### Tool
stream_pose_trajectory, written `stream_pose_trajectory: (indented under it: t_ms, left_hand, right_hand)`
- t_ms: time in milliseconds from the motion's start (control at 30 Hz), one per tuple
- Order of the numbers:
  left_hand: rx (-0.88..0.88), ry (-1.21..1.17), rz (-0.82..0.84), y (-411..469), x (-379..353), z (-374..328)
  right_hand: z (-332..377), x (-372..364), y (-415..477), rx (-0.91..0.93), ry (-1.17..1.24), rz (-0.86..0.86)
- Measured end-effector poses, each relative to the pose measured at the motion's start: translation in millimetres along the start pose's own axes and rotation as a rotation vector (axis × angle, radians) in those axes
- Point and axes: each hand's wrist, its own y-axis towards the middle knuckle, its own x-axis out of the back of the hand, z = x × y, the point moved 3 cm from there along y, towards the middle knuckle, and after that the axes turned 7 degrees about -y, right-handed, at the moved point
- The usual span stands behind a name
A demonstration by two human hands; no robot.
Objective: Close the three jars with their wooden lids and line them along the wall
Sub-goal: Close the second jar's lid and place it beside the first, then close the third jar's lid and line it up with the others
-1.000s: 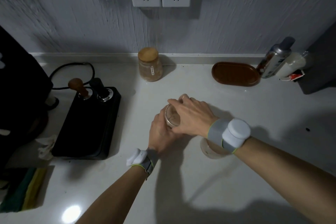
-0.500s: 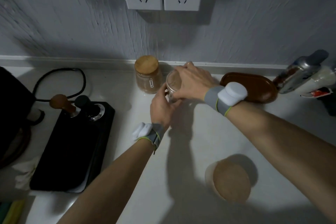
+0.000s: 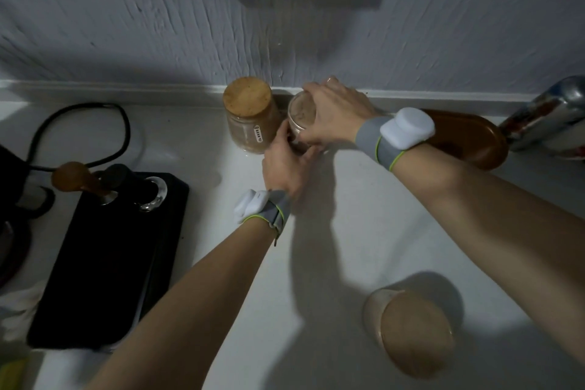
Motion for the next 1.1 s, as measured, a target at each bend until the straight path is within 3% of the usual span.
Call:
stream_pose_trajectory:
  t_ms: [200,567,667,867,1100]
  left_hand:
    - [-0.001,0.017,0.026,-6.7,4.4,-1.0]
    - [0.121,0.140,0.245,-62.0,29.0,4.4]
    - [0.095,0.194,0.367,-89.8,36.1,-6.8]
    - [0.122,0.351,0.837,-136.7,38.1,-13.7]
    - [0.080,0.430,0.977,-189.9,28.3,-6.8]
  right_hand:
    - [4.5,-1.3,-10.3,0.007,0.015,-0.028]
    - [-8.5,12.9,-70.5,-0.009,0.081,-0.007]
    - [-7.9,20.2,-104.6,-0.005,-0.030,0.064]
    - [2.1,24.0,-168.6,0.035,-0.088,0.401]
    - [-7.2,12.9,-241.0,-0.004,-0.081,0.404]
